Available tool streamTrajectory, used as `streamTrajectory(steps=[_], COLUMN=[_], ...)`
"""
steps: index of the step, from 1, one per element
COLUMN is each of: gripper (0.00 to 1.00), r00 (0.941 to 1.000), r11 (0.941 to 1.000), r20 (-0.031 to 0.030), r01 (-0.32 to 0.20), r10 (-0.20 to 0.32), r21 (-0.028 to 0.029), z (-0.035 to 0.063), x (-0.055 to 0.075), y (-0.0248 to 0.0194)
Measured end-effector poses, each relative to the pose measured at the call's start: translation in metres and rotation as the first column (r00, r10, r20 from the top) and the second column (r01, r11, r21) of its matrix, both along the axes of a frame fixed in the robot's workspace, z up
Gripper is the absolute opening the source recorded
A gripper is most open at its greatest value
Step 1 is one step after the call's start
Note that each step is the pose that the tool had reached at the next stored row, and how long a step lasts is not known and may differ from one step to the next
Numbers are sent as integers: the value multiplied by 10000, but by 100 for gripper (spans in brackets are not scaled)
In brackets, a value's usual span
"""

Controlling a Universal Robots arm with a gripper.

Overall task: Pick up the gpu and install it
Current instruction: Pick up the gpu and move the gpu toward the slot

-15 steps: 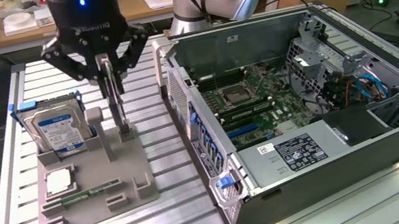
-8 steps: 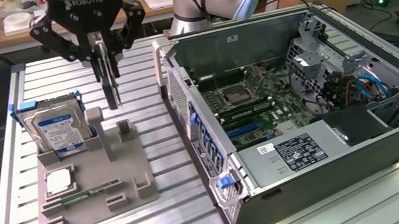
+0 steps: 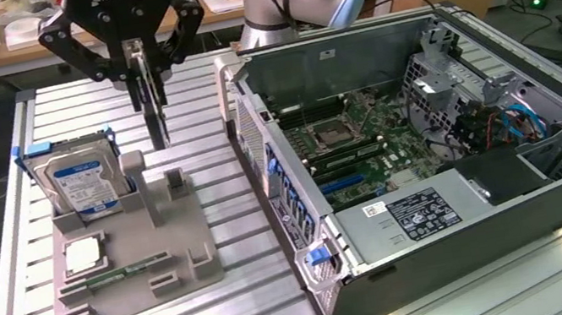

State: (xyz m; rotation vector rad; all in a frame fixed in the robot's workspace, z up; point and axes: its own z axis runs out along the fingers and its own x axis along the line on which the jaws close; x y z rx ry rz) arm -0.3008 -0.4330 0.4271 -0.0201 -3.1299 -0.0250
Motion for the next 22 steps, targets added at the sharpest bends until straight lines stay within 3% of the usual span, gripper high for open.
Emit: streamTrajectory(steps=[7,22], gripper=[28,28], r00=[10000,10000], r11=[10000,10000], r20=[-2,-2], r01=[-2,-6], r10=[2,6], r21=[-2,-2], z=[1,-2], x=[101,687], y=[0,0])
